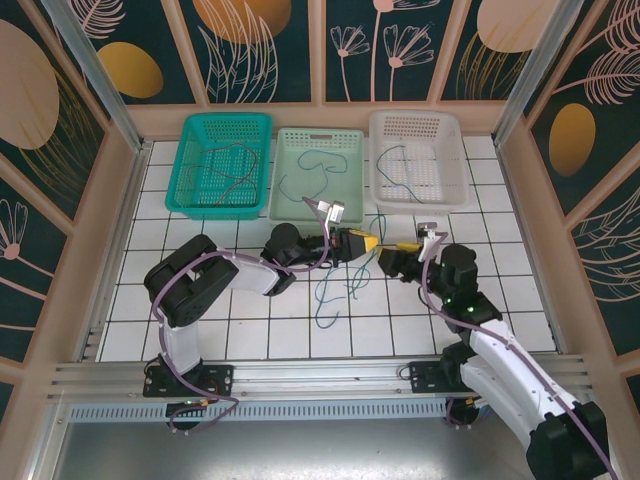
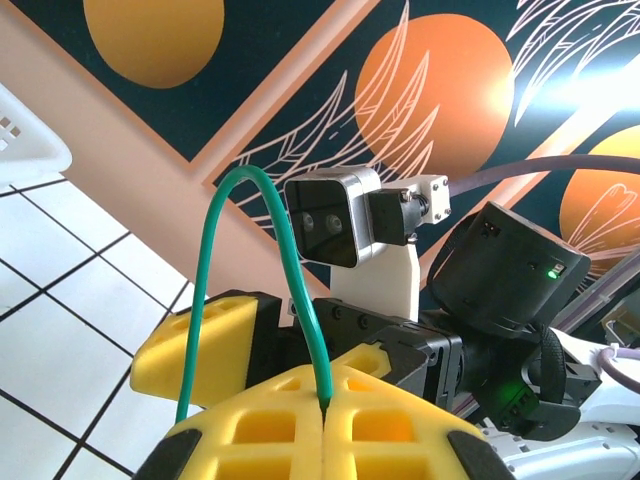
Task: Untangle the cables
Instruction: Straighten the cable.
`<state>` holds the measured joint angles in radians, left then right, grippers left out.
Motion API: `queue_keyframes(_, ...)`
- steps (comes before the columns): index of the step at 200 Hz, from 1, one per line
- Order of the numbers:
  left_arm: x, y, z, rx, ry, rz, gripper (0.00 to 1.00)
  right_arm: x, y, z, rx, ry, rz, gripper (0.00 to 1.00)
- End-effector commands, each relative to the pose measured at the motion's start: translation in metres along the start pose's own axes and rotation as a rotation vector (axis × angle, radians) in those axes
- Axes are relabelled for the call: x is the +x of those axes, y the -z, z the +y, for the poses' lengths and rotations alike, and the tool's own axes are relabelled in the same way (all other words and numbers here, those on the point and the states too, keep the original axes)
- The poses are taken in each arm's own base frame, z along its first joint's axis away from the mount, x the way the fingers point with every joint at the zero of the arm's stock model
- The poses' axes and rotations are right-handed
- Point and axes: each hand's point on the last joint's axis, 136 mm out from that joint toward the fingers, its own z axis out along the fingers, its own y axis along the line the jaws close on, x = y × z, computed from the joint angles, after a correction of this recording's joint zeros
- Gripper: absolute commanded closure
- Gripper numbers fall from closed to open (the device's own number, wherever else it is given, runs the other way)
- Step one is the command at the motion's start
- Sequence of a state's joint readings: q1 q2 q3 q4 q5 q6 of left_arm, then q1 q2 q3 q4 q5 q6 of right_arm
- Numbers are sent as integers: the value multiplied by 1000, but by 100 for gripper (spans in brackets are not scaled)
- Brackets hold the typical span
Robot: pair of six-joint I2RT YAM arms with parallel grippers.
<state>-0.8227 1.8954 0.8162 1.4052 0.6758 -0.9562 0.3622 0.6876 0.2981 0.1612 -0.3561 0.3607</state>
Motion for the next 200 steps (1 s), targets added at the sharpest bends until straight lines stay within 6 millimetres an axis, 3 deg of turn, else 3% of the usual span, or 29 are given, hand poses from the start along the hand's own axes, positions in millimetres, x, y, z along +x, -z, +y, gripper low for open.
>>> queue_keyframes(1, -10, 1, -19, 80, -34, -16, 100, -3, -3, 5, -27, 36, -9, 31)
queue_keyframes(60, -2, 1, -21, 132, 23, 2, 100, -18, -18, 16, -83, 47, -9, 36)
queue_keyframes(89, -2, 0, -25, 139, 9, 21, 100, -9, -25, 8, -40, 57, 56, 57)
queue_keyframes(119, 7, -6, -15, 58, -18, 126, 100, -6, -20, -13, 101, 76, 85, 92)
queue_keyframes(147, 31, -2, 18, -155, -61, 331, 100, -2, -11, -30, 217, 91, 123, 100)
queue_keyframes(166, 19, 1, 17, -225, -132, 347, 100, 3, -14, -34, 225, 77, 141, 100)
queue_keyframes(191, -4, 5, 0, -243, -200, 277, 84, 3, -21, -27, 179, 47, 149, 100)
queue_keyframes(200, -11, 6, -2, -257, -217, 247, 70, -2, -23, -21, 153, 35, 131, 100)
